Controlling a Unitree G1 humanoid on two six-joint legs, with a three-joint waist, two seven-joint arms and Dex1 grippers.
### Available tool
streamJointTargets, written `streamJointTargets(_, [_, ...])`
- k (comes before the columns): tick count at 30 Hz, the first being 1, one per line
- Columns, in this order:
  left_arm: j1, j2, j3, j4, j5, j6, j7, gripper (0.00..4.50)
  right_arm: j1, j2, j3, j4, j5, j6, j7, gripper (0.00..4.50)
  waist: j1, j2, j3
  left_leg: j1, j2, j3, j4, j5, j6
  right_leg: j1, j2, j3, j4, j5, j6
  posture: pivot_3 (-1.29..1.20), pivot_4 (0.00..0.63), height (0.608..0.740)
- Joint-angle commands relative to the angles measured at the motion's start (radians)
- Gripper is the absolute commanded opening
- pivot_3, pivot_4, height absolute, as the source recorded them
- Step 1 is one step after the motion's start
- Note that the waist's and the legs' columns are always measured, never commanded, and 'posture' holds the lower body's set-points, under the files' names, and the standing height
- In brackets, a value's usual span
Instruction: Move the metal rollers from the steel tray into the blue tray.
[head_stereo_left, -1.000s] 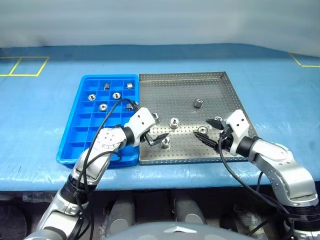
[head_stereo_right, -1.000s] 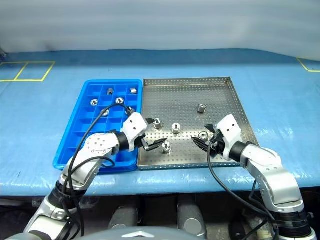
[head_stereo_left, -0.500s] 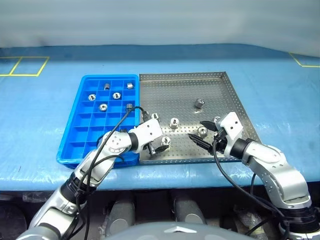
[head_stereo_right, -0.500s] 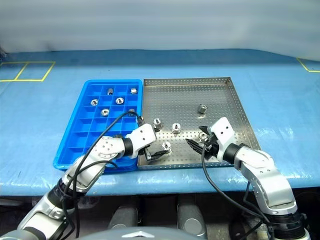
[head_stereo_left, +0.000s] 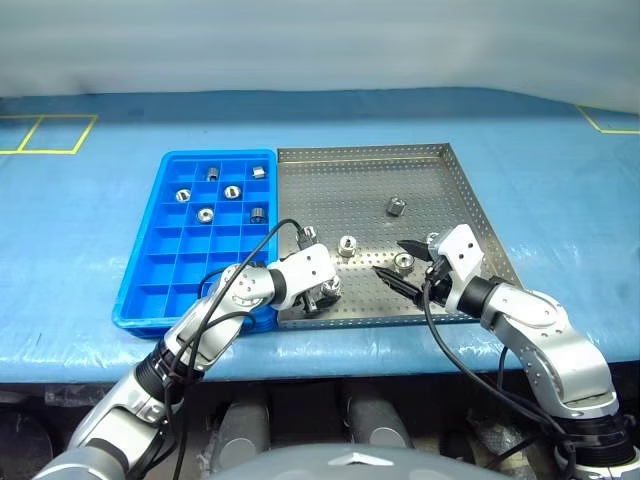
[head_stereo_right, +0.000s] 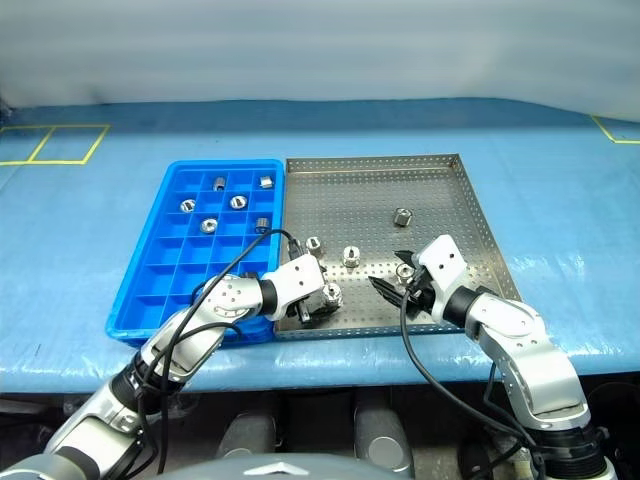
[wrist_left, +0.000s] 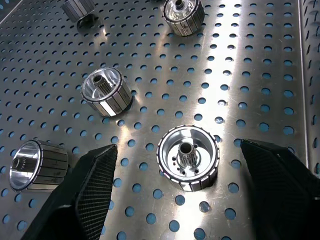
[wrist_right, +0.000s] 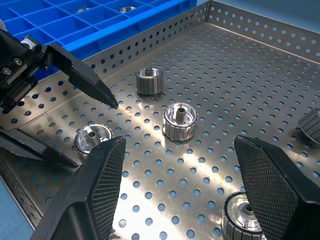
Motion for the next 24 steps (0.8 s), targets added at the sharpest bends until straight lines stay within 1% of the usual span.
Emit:
streamJointTargets(1, [-0.006, 0.000, -0.004, 0.023, 0.019, 0.016, 0.003, 2.93, 0.002, 0.006, -0.007, -0.033, -0.002, -0.025, -0.009, 3.65, 0.000, 0.000, 0.000, 0.000, 0.000, 0.000, 0.000, 0.000, 0.000, 0.000, 0.000, 0.000, 0.000, 0.000, 0.000, -0.05, 0.150, 0.740])
streamJointTargets(4, [-0.008, -0.003, -0.006, 0.026, 0.020, 0.014, 0.004, 2.93, 0.003, 0.005, -0.005, -0.036, -0.010, -0.028, -0.016, 3.65, -0.003, 0.000, 0.000, 0.000, 0.000, 0.000, 0.000, 0.000, 0.000, 0.000, 0.000, 0.000, 0.000, 0.000, 0.000, -0.06, 0.150, 0.740])
streamJointTargets(6, [-0.009, -0.005, -0.003, 0.027, 0.020, 0.013, 0.004, 2.61, 0.001, 0.006, -0.001, -0.040, -0.016, -0.028, -0.021, 3.65, -0.004, 0.000, 0.000, 0.000, 0.000, 0.000, 0.000, 0.000, 0.000, 0.000, 0.000, 0.000, 0.000, 0.000, 0.000, -0.05, 0.150, 0.740])
streamJointTargets(8, [-0.007, -0.004, -0.003, 0.026, 0.021, 0.010, 0.000, 2.09, 0.000, 0.007, -0.001, -0.042, -0.018, -0.027, -0.023, 3.65, -0.004, 0.000, 0.000, 0.000, 0.000, 0.000, 0.000, 0.000, 0.000, 0.000, 0.000, 0.000, 0.000, 0.000, 0.000, -0.05, 0.150, 0.740])
streamJointTargets(9, [-0.006, -0.004, -0.003, 0.025, 0.022, 0.008, -0.002, 1.68, -0.001, 0.007, -0.001, -0.041, -0.019, -0.028, -0.024, 3.65, -0.004, 0.000, 0.000, 0.000, 0.000, 0.000, 0.000, 0.000, 0.000, 0.000, 0.000, 0.000, 0.000, 0.000, 0.000, -0.06, 0.150, 0.740])
streamJointTargets(10, [-0.006, -0.005, -0.001, 0.024, 0.023, 0.008, -0.002, 1.46, -0.003, 0.007, -0.001, -0.039, -0.020, -0.028, -0.025, 3.65, -0.005, 0.000, 0.000, 0.000, 0.000, 0.000, 0.000, 0.000, 0.000, 0.000, 0.000, 0.000, 0.000, 0.000, 0.000, -0.05, 0.150, 0.740])
streamJointTargets(11, [-0.005, -0.006, 0.003, 0.021, 0.023, 0.007, 0.000, 1.08, -0.005, 0.007, -0.001, -0.038, -0.021, -0.029, -0.026, 3.65, -0.005, 0.000, 0.000, 0.000, 0.000, 0.000, 0.000, 0.000, 0.000, 0.000, 0.000, 0.000, 0.000, 0.000, 0.000, -0.05, 0.150, 0.740])
streamJointTargets(12, [-0.005, -0.008, 0.008, 0.019, 0.023, 0.009, 0.003, 0.87, -0.007, 0.008, 0.000, -0.037, -0.021, -0.029, -0.027, 3.65, -0.004, 0.000, 0.000, 0.000, 0.000, 0.000, 0.000, 0.000, 0.000, 0.000, 0.000, 0.000, 0.000, 0.000, 0.000, -0.05, 0.150, 0.740])
streamJointTargets(18, [0.002, -0.024, 0.056, -0.012, -0.010, 0.012, 0.003, 0.87, -0.023, 0.013, 0.018, -0.023, -0.023, -0.031, -0.018, 3.65, -0.004, 0.000, 0.000, 0.000, 0.000, 0.000, 0.000, 0.000, 0.000, 0.000, 0.000, 0.000, 0.001, 0.000, 0.000, -0.03, 0.150, 0.740])
streamJointTargets(24, [0.016, -0.022, 0.075, -0.026, -0.017, 0.018, 0.014, 0.87, -0.040, 0.019, 0.032, -0.005, -0.032, -0.037, -0.013, 3.65, -0.002, 0.000, 0.000, 0.000, 0.000, 0.000, 0.000, 0.000, 0.000, 0.000, 0.000, 0.000, 0.000, 0.000, 0.000, -0.02, 0.150, 0.740])
